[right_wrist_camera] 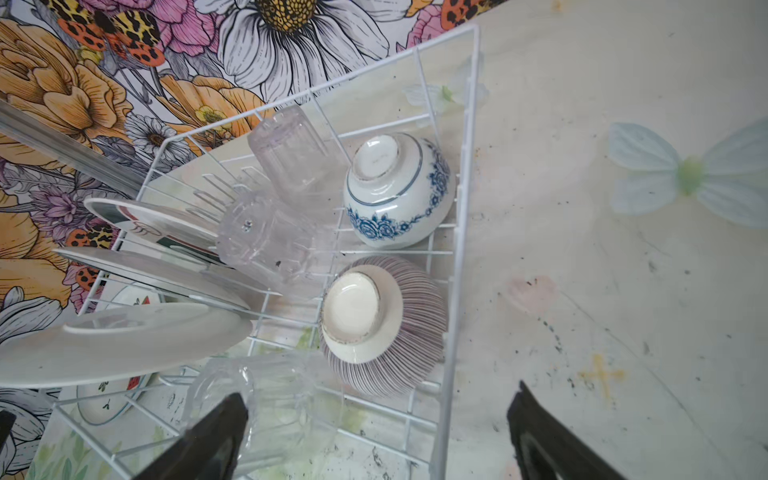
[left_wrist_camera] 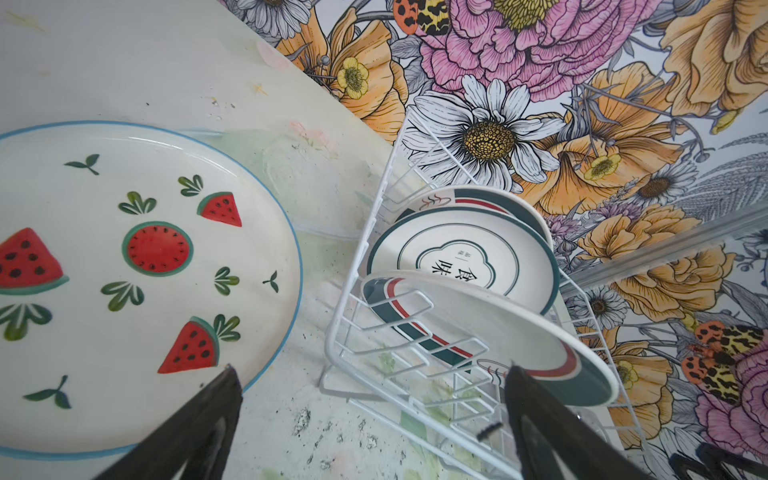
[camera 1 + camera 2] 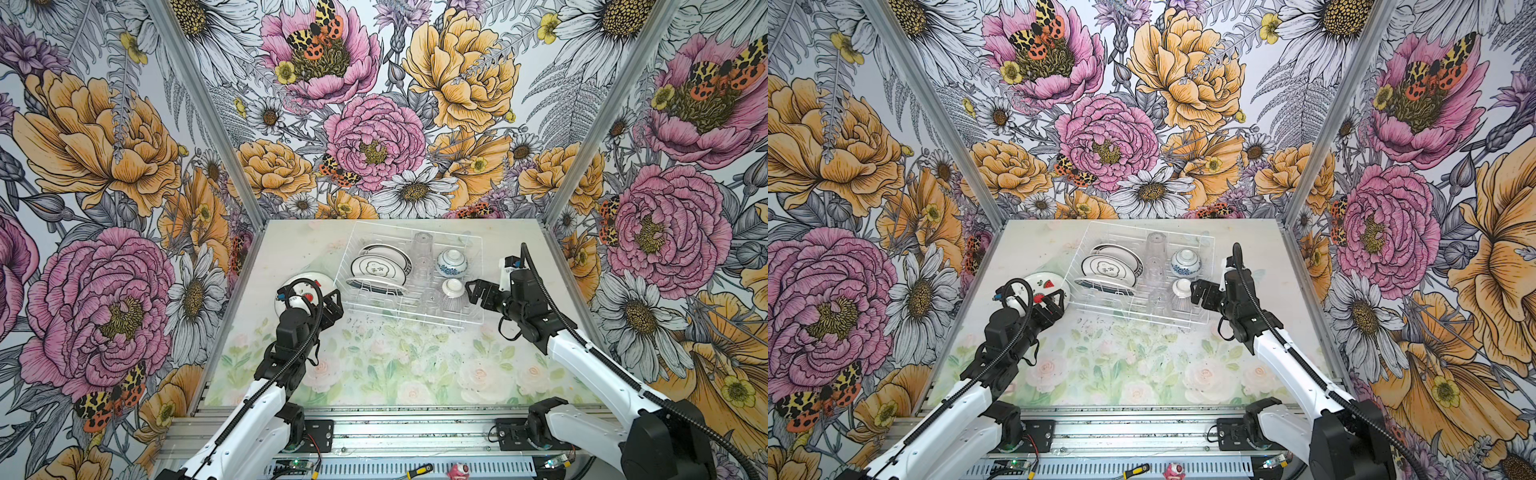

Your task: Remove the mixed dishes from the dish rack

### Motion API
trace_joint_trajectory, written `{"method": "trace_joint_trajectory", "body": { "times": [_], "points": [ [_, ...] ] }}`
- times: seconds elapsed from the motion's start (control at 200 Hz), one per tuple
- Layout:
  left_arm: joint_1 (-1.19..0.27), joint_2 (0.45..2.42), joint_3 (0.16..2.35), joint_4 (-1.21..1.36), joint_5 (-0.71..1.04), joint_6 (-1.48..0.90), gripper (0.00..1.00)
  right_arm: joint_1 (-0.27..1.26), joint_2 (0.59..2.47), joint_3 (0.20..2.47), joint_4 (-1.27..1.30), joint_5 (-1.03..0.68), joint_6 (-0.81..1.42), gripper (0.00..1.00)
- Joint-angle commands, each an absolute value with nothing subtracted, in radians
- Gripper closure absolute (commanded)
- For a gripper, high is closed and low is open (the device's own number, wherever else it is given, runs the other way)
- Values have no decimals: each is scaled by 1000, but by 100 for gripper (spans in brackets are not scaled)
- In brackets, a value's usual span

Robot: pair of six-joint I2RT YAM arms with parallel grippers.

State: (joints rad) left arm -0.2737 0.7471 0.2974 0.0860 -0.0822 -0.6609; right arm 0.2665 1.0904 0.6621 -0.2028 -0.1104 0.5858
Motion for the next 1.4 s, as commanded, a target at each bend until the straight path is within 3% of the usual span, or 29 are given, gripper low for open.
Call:
{"method": "trace_joint_trajectory", "body": {
  "times": [0.0,0.195,0.495,0.686,1.396],
  "points": [
    [-297,763,306,121,-111,-595,1,259,1120,666,-211,-141,602,8],
    [-302,817,293,187,-89,-587,1,257,1218,689,-212,-170,595,28],
    [-302,838,274,206,-94,-562,1,240,1292,731,-212,-113,573,78],
    [-290,809,248,195,-113,-550,1,192,1353,794,-265,-87,512,92],
    [-281,820,238,204,-85,-557,1,103,1655,1157,-291,-158,174,97]
  ]
}}
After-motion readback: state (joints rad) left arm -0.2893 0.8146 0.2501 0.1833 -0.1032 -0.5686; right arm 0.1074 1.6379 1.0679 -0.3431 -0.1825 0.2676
